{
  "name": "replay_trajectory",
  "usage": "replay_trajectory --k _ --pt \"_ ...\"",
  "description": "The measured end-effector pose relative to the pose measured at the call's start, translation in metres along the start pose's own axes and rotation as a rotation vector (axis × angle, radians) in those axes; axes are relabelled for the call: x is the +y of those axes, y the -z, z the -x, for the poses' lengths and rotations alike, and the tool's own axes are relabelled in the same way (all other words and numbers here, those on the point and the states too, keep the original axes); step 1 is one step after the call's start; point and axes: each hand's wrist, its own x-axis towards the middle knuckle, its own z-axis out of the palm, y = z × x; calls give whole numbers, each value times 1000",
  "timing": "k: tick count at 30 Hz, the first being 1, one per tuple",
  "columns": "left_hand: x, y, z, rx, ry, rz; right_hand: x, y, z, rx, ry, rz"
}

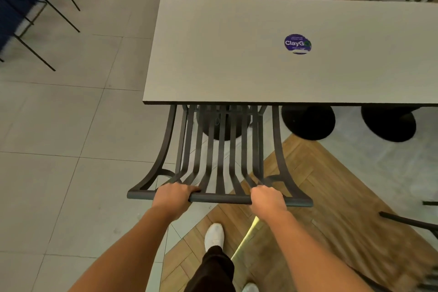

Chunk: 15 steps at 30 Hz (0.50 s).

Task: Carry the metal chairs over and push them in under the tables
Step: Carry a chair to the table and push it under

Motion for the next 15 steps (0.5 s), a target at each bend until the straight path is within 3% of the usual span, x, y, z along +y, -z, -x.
replay_trajectory --k 4,8,15 --pt "2 8 -1 -75 -17 67 5 6 2 -43 12 -119" --pt "20 28 0 -168 -103 70 19 11 12 -95 28 -470" --pt "102 60 -38 -124 -199 190 91 13 48 227 -187 -907"
